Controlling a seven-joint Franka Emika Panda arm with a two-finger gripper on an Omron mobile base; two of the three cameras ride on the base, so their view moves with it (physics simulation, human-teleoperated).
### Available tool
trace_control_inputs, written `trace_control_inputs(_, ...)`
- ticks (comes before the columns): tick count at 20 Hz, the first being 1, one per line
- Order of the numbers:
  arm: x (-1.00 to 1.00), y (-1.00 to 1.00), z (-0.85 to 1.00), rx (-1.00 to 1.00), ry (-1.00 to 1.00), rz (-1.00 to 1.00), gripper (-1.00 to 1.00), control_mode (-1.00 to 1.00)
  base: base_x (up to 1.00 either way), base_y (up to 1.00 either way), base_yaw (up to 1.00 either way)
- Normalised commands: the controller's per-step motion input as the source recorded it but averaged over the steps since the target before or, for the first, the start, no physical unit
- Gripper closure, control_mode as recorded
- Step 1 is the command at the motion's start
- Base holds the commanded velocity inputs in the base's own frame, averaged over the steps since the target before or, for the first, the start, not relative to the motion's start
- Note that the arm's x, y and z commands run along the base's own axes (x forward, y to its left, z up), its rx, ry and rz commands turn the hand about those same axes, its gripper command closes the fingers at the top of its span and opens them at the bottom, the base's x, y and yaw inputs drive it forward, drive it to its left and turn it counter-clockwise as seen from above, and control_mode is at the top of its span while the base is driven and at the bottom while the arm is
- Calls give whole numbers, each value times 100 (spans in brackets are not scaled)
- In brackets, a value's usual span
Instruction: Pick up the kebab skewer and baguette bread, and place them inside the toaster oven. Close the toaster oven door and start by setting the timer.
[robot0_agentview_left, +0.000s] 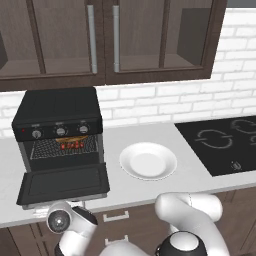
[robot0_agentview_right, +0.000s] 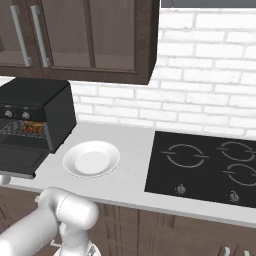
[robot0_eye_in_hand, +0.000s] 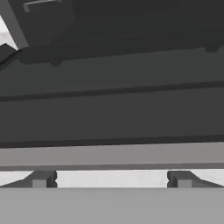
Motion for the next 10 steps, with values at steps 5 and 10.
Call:
trace_control_inputs(5,0,0,22,0,-14,1,-100,-100,0,0,0)
trace_control_inputs(10,0,0,20,0,-14,0,-100,-100,0,0,0)
